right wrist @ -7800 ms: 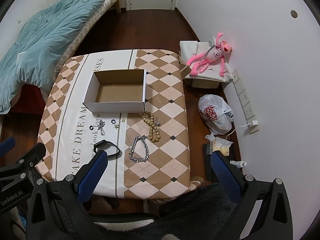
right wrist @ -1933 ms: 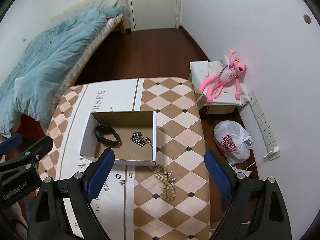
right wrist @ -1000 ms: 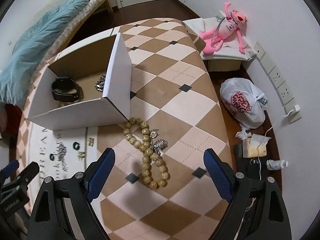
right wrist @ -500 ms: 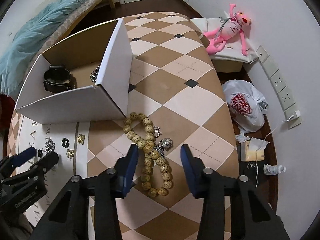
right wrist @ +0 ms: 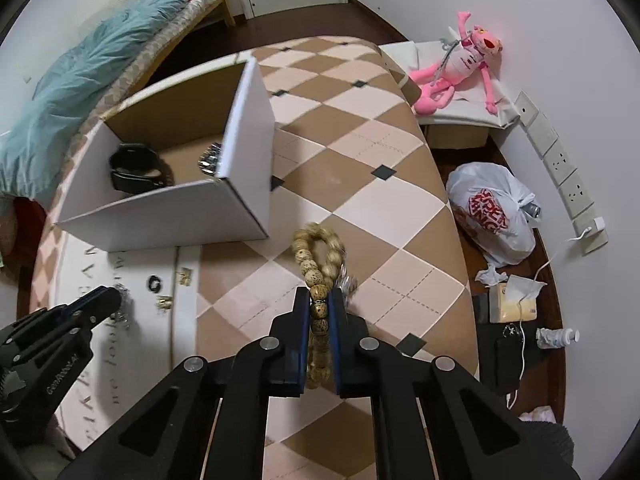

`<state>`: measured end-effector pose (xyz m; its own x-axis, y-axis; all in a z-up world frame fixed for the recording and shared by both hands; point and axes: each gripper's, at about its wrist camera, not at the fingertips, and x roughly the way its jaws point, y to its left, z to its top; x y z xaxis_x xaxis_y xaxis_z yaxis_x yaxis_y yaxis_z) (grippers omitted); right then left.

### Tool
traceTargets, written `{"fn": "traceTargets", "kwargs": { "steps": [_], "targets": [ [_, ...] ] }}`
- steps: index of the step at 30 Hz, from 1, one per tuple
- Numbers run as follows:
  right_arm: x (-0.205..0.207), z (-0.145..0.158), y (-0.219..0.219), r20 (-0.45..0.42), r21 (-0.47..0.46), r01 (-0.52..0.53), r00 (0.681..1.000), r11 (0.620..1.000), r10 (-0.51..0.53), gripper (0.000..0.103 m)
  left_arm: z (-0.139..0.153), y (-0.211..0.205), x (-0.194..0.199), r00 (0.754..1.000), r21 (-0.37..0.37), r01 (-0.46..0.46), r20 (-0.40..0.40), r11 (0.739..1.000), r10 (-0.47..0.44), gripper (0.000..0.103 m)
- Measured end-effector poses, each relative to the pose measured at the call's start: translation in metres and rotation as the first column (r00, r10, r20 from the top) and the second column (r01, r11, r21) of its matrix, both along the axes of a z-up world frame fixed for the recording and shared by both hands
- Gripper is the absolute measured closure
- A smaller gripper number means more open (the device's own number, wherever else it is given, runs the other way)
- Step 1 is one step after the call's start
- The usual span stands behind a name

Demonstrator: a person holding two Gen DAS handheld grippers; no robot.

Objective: Organize jewelry
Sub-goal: 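Lower the pendant into the box with the left tool while the right tool drops the bead bracelet in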

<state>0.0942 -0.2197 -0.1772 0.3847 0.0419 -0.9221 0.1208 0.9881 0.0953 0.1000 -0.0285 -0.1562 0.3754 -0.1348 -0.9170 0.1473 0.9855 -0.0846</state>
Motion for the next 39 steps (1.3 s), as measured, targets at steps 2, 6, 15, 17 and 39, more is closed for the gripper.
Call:
{"fn": "traceTargets", "kwargs": {
  "steps": [2, 6, 15, 17, 39],
  "targets": [
    [-0.003, 0.007, 0.001, 0.009, 0.021, -0.005, 1.000, 1.000, 0.004, 0.094, 0.010, 0.000, -0.005, 1.000, -0.012, 0.007, 0.016, 1.000, -0.007, 0.098],
    [-0.011, 0.024, 0.002, 0.037, 0.062, -0.013, 0.999, 0.998, 0.010, 0.094, 0.032, 0.000, -0.014, 0.999, -0.047, 0.028, 0.046, 0.999, -0.026, 0.098],
    [-0.009, 0.090, 0.003, 0.136, 0.188, -0.059, 0.990, 0.980, 0.034, 0.094, 0.093, 0.006, -0.006, 0.995, -0.175, 0.066, 0.091, 0.982, -0.050, 0.098],
    [-0.002, 0.106, 0.004, 0.158, 0.214, -0.081, 0.986, 0.974, 0.047, 0.094, 0.103, 0.007, 0.000, 0.994, -0.212, 0.072, 0.091, 0.975, -0.054, 0.098],
    [0.120, 0.053, 0.041, -0.045, 0.326, -0.123, 0.988, 0.937, 0.146, 0.093, 0.079, 0.029, 0.102, 0.993, -0.238, -0.052, -0.120, 0.970, 0.023, 0.095]
  ]
}}
